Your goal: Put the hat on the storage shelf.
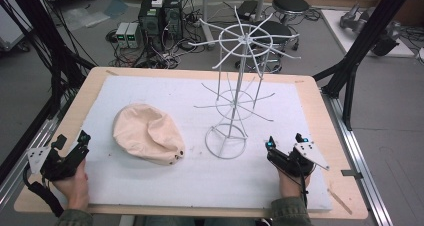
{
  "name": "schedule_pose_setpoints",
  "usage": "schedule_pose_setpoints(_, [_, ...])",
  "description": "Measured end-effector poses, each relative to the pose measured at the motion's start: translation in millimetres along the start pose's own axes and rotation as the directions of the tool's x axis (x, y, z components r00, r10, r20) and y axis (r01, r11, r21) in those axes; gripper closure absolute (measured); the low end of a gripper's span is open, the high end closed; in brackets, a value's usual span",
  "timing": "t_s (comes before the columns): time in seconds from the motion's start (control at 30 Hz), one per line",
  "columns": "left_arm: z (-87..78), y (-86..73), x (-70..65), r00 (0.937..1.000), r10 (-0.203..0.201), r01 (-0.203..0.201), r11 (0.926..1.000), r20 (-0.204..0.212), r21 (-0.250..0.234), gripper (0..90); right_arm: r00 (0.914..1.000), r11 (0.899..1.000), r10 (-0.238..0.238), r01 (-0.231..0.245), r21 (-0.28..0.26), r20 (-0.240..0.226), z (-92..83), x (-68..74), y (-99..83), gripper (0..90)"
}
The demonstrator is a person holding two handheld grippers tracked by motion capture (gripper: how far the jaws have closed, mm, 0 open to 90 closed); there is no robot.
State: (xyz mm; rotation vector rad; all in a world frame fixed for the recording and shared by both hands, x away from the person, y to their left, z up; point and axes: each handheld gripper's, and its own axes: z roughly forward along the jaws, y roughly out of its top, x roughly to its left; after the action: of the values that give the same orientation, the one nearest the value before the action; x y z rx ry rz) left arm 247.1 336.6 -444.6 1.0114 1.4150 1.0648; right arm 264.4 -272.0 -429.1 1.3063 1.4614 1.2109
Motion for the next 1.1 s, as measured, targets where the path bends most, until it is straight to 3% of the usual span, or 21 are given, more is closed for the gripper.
schedule_pose_setpoints(0.17, [-0.7, 0.2, 0.0, 1.0000, 0.000, 0.000, 1.0000, 0.004, -0.004, 27.0, 1.0000, 0.999, 0.004, -0.004, -0.032, -0.003, -1.7, 2.1, -1.5, 8.7])
schedule_pose_setpoints(0.33, [2.6, -1.8, 0.2, 1.0000, 0.000, 0.000, 0.9999, 0.004, 0.011, 27.0, 0.9994, 0.999, 0.035, -0.035, -0.012, -0.007, 1.1, -1.0, -3.2, 8.7])
schedule_pose_setpoints(0.7, [0.8, -0.7, -1.2, 1.0000, -0.004, 0.004, 1.0000, 0.008, 0.001, 27.0, 0.9994, 0.999, 0.034, -0.034, -0.013, -0.008, -0.8, 1.6, -3.7, 8.7])
schedule_pose_setpoints(1.1, [8.5, 8.4, -12.9, 0.9980, 0.030, -0.029, 0.9995, 0.057, -0.008, 26.8, 0.9993, 0.999, 0.035, -0.035, 0.007, -0.013, 3.3, 0.7, -5.2, 8.7])
